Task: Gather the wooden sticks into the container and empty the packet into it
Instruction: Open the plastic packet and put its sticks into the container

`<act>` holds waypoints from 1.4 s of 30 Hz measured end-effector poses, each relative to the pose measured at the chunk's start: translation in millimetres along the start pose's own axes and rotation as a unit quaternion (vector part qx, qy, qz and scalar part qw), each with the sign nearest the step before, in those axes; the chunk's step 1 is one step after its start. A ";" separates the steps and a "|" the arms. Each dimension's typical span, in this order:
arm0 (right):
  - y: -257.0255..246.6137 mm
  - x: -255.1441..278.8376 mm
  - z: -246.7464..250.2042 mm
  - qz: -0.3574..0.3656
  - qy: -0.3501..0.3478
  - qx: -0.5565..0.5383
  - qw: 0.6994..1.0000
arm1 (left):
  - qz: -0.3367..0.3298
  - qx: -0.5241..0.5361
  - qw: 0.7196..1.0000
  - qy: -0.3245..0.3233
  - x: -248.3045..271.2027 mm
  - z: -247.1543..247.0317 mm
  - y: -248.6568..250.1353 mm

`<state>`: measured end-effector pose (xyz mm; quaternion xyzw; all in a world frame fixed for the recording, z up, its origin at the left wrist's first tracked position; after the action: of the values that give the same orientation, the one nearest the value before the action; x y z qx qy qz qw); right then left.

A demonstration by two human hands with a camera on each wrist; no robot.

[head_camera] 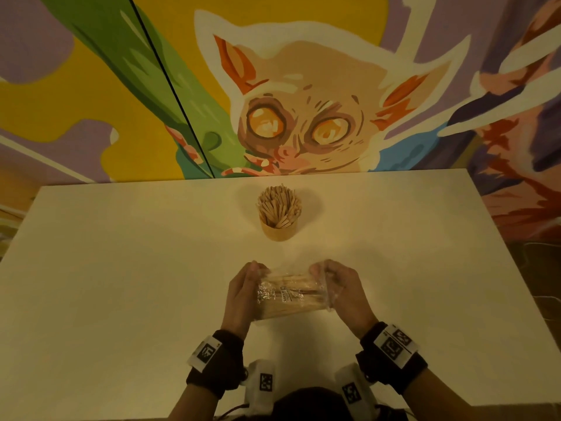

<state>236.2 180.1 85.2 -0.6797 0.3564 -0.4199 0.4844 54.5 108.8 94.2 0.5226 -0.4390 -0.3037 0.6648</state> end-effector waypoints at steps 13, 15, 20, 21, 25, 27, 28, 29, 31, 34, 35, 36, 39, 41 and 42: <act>-6.5 -0.7 -1.4 0.024 -0.008 -0.014 1.000 | 0.019 0.058 0.998 0.010 -1.3 0.8 -7.1; -4.8 -1.6 1.4 0.021 -0.009 -0.004 1.000 | 0.018 0.051 0.999 0.001 -1.1 -1.1 -5.5; -8.1 -3.7 9.5 0.015 0.045 0.006 0.999 | 0.005 0.053 0.998 0.045 -6.3 0.8 -7.5; -9.3 -4.1 11.9 0.012 0.054 0.011 0.998 | 0.007 0.059 0.996 0.060 -7.4 2.0 -8.6; -15.1 -4.7 14.1 -0.005 0.064 -0.005 0.998 | -0.010 0.040 0.998 0.055 -10.5 3.2 -8.3; -16.9 -3.5 11.6 -0.026 0.055 -0.007 0.998 | -0.024 0.014 0.999 0.037 -8.7 -1.4 -6.6; -16.6 -3.3 9.7 -0.038 0.049 -0.006 0.998 | -0.031 0.006 0.999 0.037 -8.0 -3.0 -6.4; -16.4 -2.6 7.9 -0.048 0.043 -0.006 0.998 | -0.038 0.002 0.999 0.038 -6.9 -4.0 -6.0; -18.1 -2.1 6.7 -0.055 0.045 -0.008 0.997 | -0.050 0.002 0.998 0.036 -5.9 -4.4 -6.3; -24.6 -1.8 6.5 -0.033 0.056 -0.010 0.998 | -0.044 0.018 0.998 0.048 -5.6 -1.9 -9.4; -25.5 -3.0 8.3 -0.025 0.059 -0.013 0.998 | -0.038 0.029 0.997 0.057 -6.9 0.8 -11.6; -25.6 -4.1 10.5 -0.020 0.060 -0.012 0.998 | -0.032 0.039 0.997 0.064 -8.5 3.5 -13.2; -26.5 -5.7 13.7 -0.024 0.049 -0.003 0.999 | -0.024 0.044 0.997 0.061 -11.0 9.3 -16.0; -27.0 -4.9 11.1 -0.026 0.043 0.012 0.999 | -0.020 0.029 0.999 0.037 -9.3 6.5 -15.6; -26.3 -4.8 9.2 -0.028 0.041 0.018 0.999 | -0.025 0.017 0.999 0.028 -7.9 4.0 -13.8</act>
<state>244.8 195.0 107.6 -0.6627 0.3496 -0.4671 0.4694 48.3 110.2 79.1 0.5526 -0.4122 -0.2981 0.6602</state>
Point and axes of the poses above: each hand's wrist, its own x-axis away from the middle knuckle, its own z-axis out of the back of the hand, y = z × x, the point moved 1 cm from there along -x, towards the middle knuckle, and after that the axes turned 2 degrees about -x, right-handed, at the moved point
